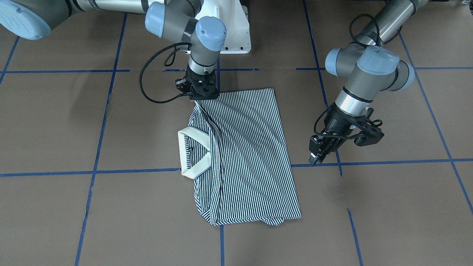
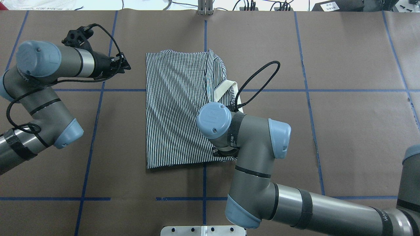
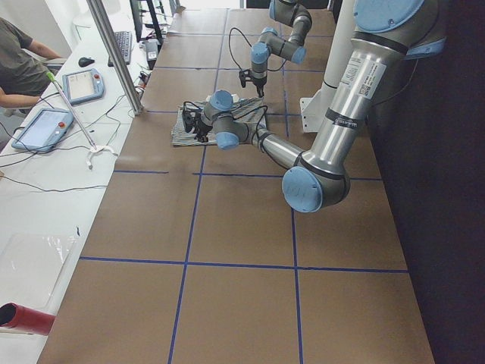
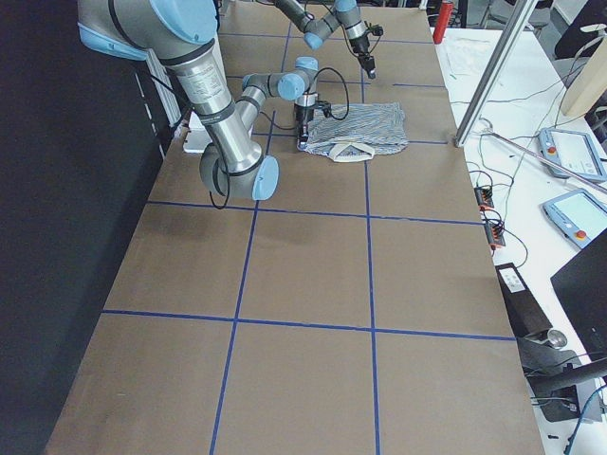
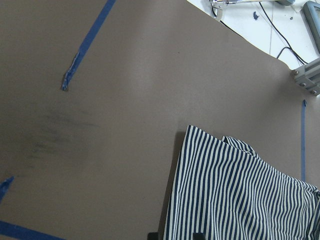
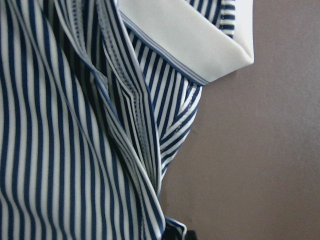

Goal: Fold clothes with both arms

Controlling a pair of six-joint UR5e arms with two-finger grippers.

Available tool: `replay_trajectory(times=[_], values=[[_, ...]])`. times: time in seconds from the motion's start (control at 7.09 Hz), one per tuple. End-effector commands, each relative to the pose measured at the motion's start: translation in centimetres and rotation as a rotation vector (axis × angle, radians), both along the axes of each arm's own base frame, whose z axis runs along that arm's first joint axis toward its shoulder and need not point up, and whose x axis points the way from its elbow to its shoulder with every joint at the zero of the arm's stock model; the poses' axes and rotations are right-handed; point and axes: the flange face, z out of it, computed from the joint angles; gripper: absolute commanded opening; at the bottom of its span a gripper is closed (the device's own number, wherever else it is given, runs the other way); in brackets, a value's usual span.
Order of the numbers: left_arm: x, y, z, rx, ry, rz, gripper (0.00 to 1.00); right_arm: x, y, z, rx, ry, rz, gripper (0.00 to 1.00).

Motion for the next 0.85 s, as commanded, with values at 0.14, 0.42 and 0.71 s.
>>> replay_trajectory(times=[0.14,0.42,0.71], values=[[0.2,0.2,0.1,-0.001,0.000,0.004,0.36,0.4,0.3,1.0,-0.005,0.009,0.010,0.54],[0.3,0.2,0.0,0.000,0.001,0.006,0.36,1.6,-2.0,-0.9,0.013,-0.030,0.047,0.46],[0.4,0.3,0.0,-0.002,-0.001,0.008,0.36,1.0,-4.5,-3.5,0.038,-0.073,0.067,0.43]])
